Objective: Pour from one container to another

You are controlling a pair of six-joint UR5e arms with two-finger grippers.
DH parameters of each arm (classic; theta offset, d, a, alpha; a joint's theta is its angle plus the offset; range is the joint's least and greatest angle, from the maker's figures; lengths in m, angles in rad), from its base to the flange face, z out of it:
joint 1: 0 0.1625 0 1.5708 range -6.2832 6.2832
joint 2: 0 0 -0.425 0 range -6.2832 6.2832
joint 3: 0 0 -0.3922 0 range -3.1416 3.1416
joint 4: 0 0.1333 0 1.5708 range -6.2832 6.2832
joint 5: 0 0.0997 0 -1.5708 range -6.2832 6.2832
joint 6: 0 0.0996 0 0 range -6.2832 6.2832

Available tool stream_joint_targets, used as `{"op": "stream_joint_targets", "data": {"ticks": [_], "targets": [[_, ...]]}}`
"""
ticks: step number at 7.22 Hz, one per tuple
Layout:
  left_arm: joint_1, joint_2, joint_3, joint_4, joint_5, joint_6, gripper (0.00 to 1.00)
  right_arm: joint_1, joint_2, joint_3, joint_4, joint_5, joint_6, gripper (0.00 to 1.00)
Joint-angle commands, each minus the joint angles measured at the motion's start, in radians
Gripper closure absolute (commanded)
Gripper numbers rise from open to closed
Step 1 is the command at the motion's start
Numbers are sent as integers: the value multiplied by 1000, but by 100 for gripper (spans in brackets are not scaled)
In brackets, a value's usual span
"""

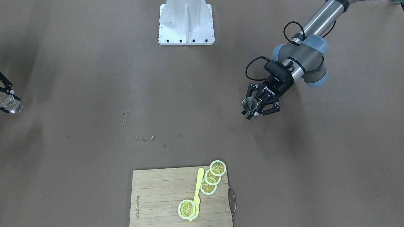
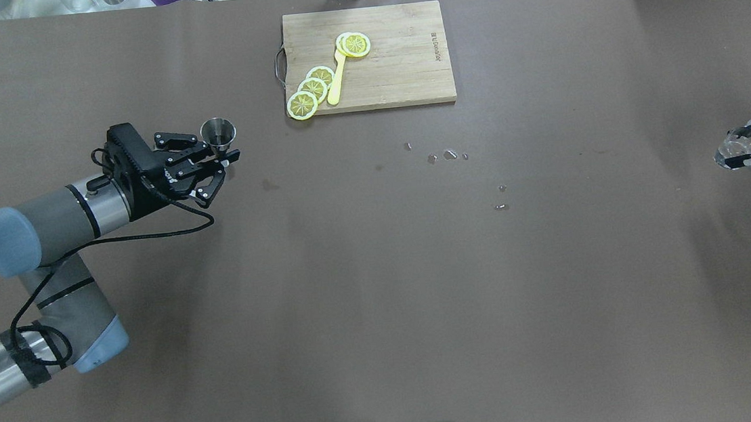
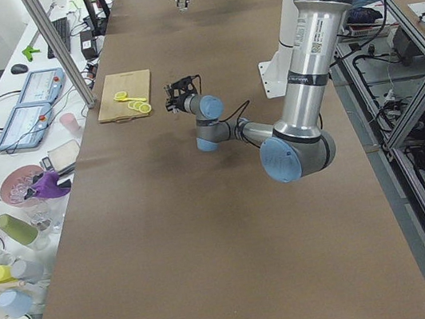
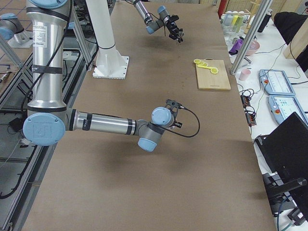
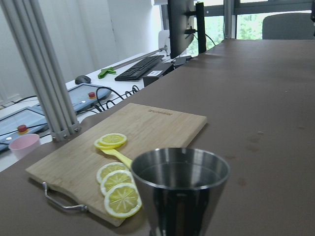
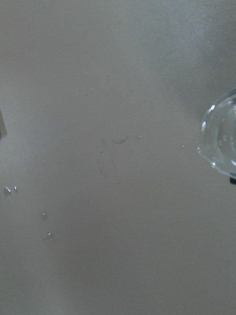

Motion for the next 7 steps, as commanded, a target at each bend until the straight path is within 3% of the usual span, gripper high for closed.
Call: {"op": "stream_joint_targets", "data": {"ticks": [1,3,6,7], "targets": [[18,106,-47,-49,179,-4,100,8,-3,-123,173,-19,52,100],[90,183,-49,-156,448,-7,100,10,-3,-160,204,-34,53,100],[208,261,-48,-183,678,-175,100,8,30,-234,235,-56,81,100],[239,277,-48,-184,715,-215,100,8,52,-246,235,-58,84,100]]}}
